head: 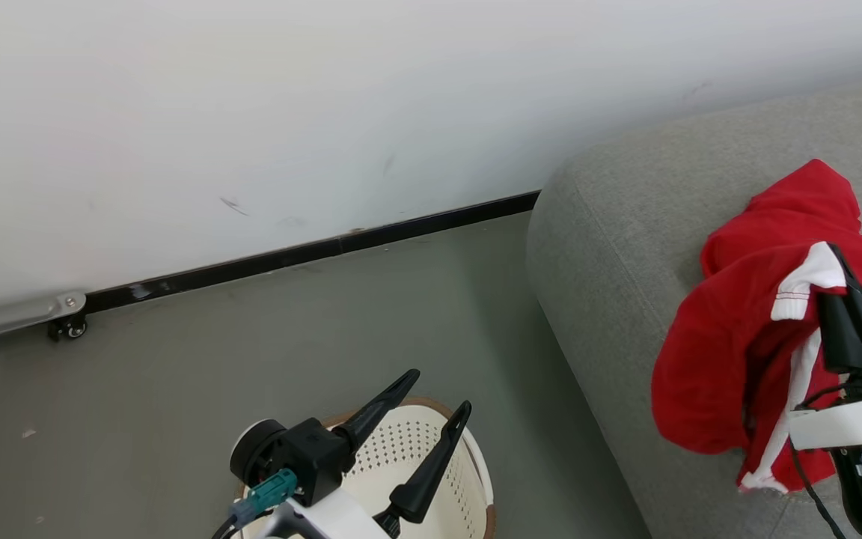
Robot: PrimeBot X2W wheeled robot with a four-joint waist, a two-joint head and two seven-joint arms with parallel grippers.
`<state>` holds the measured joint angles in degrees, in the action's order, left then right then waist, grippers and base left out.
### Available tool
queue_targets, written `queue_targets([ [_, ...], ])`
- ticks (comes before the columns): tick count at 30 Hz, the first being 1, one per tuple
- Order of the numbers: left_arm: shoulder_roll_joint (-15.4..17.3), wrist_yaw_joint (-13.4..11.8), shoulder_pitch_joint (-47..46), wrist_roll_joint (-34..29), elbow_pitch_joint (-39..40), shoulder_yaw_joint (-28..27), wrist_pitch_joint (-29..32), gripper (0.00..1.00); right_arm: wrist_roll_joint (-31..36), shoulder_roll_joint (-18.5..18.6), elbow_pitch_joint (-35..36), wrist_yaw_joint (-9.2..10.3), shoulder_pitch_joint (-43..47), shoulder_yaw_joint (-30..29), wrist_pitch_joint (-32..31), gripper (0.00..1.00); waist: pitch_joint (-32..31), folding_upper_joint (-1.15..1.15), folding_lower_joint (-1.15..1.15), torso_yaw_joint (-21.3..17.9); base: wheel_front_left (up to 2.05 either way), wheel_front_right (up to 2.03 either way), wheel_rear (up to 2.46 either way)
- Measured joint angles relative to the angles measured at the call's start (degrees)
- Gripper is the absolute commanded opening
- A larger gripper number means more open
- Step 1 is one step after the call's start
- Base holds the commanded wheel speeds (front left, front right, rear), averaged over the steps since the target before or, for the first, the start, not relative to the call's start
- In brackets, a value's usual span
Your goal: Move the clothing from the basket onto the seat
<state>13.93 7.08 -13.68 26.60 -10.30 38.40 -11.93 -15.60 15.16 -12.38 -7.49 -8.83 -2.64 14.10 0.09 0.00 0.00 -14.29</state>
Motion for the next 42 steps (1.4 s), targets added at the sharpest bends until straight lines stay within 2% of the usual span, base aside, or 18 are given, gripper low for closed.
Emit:
queue_targets([
  [11,0.6,0.0,0.0,1.0,0.0,2.0,-0.8,1.0,0.0,-0.4,2.6,0.0,2.6,-2.4,-0.5,0.0,0.0,0.0,0.0,-3.2,0.0,0.0,0.0],
  [27,2.0,0.1,-0.2,1.4,0.2,1.7,-1.7,1.0,-0.1,-0.5,3.1,-0.01,2.2,-0.6,-3.0,0.0,0.2,0.0,0.0,-5.7,0.0,0.0,0.0],
  [36,2.8,0.0,-0.3,1.4,1.2,0.4,-1.7,1.0,-2.5,3.1,0.6,0.0,-8.2,1.7,-6.1,0.0,1.6,0.0,0.0,-5.3,0.0,0.0,0.0],
  [42,3.9,-1.1,-0.3,1.5,2.5,-1.6,-1.8,1.0,-4.4,5.3,-2.0,0.0,-17.1,-0.4,-8.2,0.0,3.1,0.0,0.0,-5.0,0.0,0.0,0.0],
])
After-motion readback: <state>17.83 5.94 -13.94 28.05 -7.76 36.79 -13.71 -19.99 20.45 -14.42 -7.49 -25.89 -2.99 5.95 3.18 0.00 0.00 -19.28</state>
